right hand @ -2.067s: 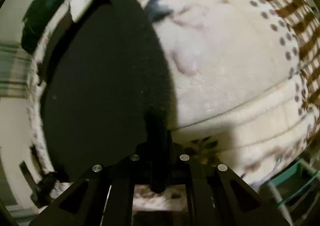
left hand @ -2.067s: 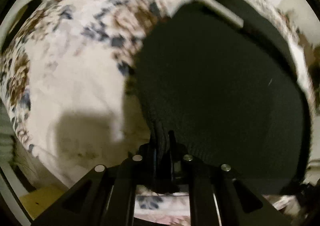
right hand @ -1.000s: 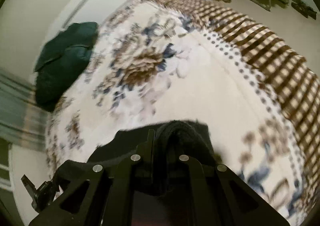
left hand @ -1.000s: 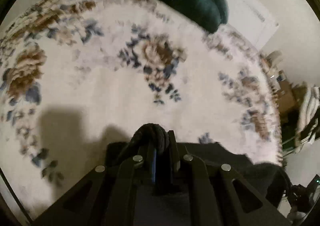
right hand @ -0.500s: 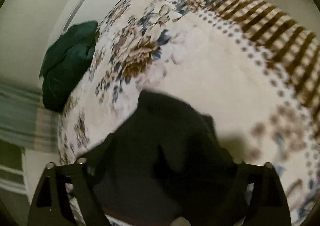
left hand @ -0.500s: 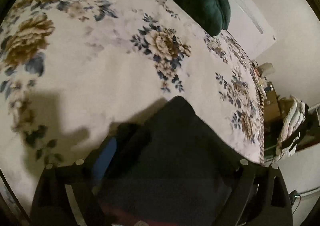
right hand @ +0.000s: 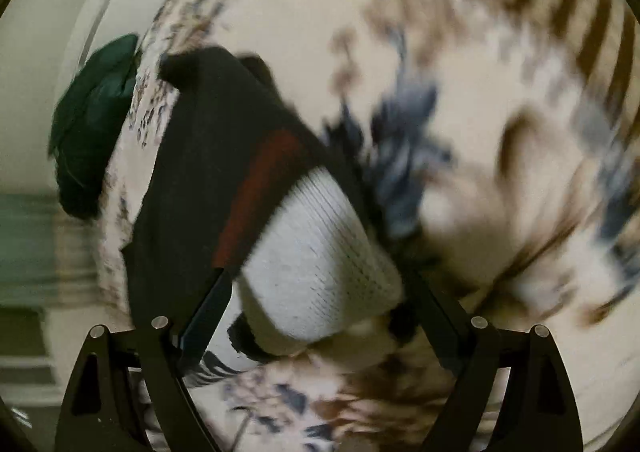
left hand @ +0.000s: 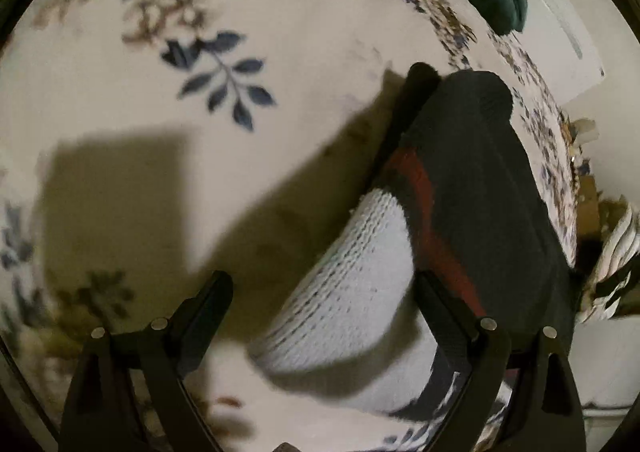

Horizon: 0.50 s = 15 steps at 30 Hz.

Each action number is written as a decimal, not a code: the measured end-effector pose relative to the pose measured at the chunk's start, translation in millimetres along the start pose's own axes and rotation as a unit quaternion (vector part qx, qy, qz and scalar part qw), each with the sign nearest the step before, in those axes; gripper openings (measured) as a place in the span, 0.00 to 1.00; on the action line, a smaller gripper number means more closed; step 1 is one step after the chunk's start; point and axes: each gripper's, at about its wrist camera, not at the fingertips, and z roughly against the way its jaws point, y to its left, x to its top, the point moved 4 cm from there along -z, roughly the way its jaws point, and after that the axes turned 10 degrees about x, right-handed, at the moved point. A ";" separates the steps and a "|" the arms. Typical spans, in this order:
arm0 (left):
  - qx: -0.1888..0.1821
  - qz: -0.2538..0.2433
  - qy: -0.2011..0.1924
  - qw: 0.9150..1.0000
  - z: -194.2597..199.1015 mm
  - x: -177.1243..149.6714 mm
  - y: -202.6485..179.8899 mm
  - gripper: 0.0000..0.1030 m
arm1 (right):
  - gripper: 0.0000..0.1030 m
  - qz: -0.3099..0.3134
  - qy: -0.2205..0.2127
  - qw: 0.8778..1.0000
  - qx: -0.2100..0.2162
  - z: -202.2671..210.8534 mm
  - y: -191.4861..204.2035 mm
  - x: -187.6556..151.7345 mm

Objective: Fold small clothes

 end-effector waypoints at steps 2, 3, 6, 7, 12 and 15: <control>-0.015 0.014 -0.001 1.000 -7.1 2.8 -4.6 1.00 | 0.89 -0.019 0.002 0.999 0.036 -15.8 -4.4 0.4; -0.015 0.022 0.002 1.000 -13.5 3.1 -5.6 1.00 | 0.89 -0.026 -0.002 0.998 0.050 -21.5 -5.1 1.6; -0.012 0.061 -0.001 0.998 -22.3 7.0 -5.3 1.00 | 0.90 -0.048 -0.014 0.996 0.077 -36.8 -7.6 5.4; -0.010 0.072 -0.006 0.997 -21.6 7.5 -3.9 1.00 | 0.90 -0.054 -0.018 0.995 0.085 -40.5 -8.4 6.3; -0.041 0.059 -0.060 0.996 -2.7 5.9 -16.5 0.22 | 0.64 -0.068 -0.032 0.993 0.093 -41.2 -11.9 1.1; -0.033 0.022 -0.100 0.994 18.0 5.0 -30.1 0.15 | 0.41 -0.064 -0.034 0.993 0.089 -35.4 -14.5 -1.8</control>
